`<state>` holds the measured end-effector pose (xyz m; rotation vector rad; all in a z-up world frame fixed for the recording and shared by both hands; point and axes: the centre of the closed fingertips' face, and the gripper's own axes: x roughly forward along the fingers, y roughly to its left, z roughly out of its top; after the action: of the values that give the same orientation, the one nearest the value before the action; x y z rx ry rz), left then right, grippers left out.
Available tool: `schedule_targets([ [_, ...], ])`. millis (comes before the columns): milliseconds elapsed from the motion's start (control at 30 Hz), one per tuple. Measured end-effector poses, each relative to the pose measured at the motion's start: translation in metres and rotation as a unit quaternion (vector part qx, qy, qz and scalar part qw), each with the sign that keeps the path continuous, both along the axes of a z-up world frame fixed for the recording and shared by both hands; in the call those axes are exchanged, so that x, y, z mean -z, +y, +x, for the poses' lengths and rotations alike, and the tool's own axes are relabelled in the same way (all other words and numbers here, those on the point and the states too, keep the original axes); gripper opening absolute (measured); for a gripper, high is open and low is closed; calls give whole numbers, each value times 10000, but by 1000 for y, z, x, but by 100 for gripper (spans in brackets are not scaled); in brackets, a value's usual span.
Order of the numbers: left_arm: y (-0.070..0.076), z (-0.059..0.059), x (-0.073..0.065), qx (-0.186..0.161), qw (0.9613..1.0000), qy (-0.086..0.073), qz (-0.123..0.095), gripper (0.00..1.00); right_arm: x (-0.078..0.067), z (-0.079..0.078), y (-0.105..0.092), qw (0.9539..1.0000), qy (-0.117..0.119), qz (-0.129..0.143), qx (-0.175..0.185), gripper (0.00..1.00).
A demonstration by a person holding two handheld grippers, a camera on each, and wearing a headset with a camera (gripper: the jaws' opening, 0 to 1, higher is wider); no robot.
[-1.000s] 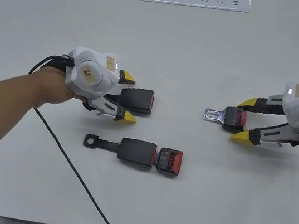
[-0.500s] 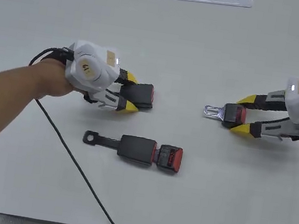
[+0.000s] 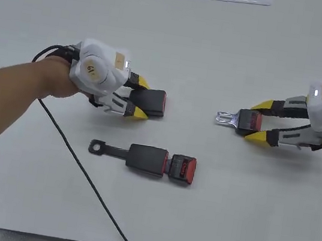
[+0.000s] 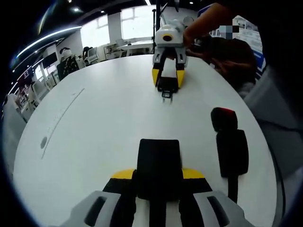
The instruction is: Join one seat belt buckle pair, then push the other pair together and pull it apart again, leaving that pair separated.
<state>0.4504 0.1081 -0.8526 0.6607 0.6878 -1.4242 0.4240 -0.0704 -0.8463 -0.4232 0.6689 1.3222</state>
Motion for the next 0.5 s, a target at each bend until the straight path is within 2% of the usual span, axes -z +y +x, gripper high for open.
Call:
schedule_targets([
  [167,0,0,-2,29,10000,-6,-10,36,0,1,10,10000,-6,84,44,35],
  [500,1,-1,-4,31,10000,-3,-30,36,-2,2,45,9998,-18,188,-11,35],
])
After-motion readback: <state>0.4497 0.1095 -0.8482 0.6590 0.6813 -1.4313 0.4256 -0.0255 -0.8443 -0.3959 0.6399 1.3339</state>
